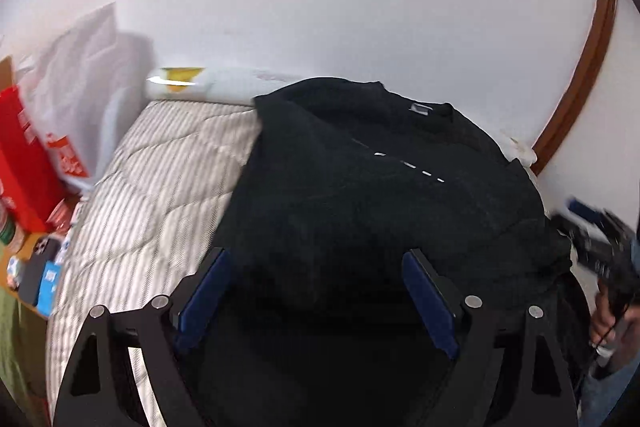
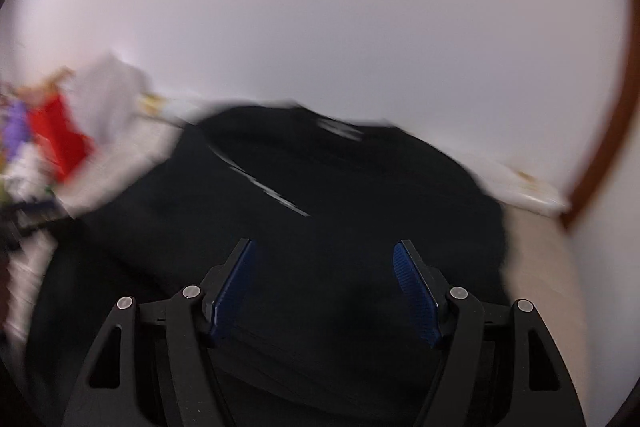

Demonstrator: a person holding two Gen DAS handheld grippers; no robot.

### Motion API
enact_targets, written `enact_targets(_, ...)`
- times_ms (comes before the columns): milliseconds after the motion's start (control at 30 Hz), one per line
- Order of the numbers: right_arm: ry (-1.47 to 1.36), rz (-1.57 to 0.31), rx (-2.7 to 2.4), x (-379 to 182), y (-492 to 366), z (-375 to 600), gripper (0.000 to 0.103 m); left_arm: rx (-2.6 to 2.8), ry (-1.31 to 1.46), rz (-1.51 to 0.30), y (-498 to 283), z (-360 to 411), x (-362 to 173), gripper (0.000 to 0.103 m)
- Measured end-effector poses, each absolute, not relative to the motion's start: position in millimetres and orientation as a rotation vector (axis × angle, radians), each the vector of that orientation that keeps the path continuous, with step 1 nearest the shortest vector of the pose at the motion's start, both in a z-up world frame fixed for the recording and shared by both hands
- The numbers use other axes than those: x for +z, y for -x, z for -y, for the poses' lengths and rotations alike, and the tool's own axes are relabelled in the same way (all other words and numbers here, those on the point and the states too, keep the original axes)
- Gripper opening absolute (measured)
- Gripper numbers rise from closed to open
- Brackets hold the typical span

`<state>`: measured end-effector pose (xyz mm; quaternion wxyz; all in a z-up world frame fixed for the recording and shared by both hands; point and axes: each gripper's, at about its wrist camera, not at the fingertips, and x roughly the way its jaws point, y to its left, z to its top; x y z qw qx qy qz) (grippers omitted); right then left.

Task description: Fold small clothes

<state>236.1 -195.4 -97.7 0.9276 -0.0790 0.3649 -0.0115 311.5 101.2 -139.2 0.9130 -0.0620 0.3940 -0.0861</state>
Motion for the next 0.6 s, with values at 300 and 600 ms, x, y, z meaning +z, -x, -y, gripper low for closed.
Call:
enact_targets(300, 0.047, -0.889, -0.125, -156, -186, 293, 0.054, -0.154, 0.154, -0.961, -366, -82, -185, 0.046)
enact_targets(600, -0.249, -0.885, -0.03, -164, -206, 315, 0.056, -0.136, 0.144, -0.913, -364, -85, -181, 0.005)
